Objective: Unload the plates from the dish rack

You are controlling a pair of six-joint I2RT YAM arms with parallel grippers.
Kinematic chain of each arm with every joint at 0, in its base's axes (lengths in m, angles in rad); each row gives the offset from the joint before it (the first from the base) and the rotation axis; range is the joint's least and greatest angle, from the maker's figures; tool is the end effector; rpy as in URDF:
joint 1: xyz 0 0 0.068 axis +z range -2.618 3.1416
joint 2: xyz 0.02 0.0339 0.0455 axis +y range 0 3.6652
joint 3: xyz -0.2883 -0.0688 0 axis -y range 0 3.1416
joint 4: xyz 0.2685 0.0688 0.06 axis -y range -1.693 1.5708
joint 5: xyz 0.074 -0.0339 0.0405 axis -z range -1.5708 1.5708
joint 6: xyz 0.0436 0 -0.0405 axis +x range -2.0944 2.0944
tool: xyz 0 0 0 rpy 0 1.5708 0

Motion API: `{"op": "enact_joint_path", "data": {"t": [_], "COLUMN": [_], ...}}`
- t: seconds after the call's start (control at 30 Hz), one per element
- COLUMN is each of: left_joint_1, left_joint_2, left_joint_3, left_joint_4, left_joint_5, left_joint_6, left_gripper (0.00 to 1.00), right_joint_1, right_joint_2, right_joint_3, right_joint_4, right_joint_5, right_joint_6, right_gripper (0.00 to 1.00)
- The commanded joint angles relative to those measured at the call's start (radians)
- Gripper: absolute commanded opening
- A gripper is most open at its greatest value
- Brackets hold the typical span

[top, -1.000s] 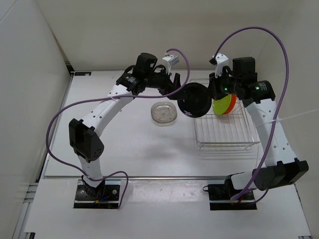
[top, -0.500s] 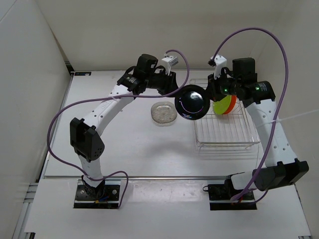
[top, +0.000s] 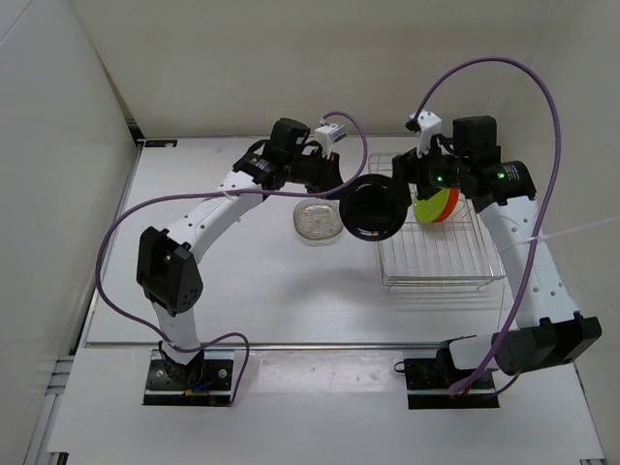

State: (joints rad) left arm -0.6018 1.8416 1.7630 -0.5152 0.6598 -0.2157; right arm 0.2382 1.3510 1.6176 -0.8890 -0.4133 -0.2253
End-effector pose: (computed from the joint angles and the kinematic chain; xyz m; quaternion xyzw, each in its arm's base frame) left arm 0.3636 -0.2821 0.3693 0.3095 0.7907 -0.4390 0.2937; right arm 0.2805 0.0861 0.4571 -0.2912 0.8259 0.1854 0.4457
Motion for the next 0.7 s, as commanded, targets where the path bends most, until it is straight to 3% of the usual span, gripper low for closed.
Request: {"op": "enact_joint_path", "data": {"t": [0.0, 0.33, 0.67], "left_joint_1": [0.000, 0.000, 0.010], "left_joint_2": [-0.085, -0.170, -0.139], "left_joint_3": [-0.059, -0.430, -0.568], "left_joint_4": [0.011, 0.035, 0.075], "left_joint_5": [-0.093, -0.172, -0.172], "left_joint_6": [0.024, 0.199, 0.208], "left_gripper": [0.11, 0.11, 0.11], "right_joint_1": [0.006, -0.046, -0.046], "right_joint_2": [-0.041, -0.081, -0.121], "right_joint_3": [-0.025, -0.044, -0.062], "right_joint_4": [0.033, 0.084, 0.084], "right_joint_5": [0.031, 0.157, 0.157], "right_joint_6": [-0.005, 0.055, 0.027], "right_gripper": [1.00, 1.00, 1.00]}}
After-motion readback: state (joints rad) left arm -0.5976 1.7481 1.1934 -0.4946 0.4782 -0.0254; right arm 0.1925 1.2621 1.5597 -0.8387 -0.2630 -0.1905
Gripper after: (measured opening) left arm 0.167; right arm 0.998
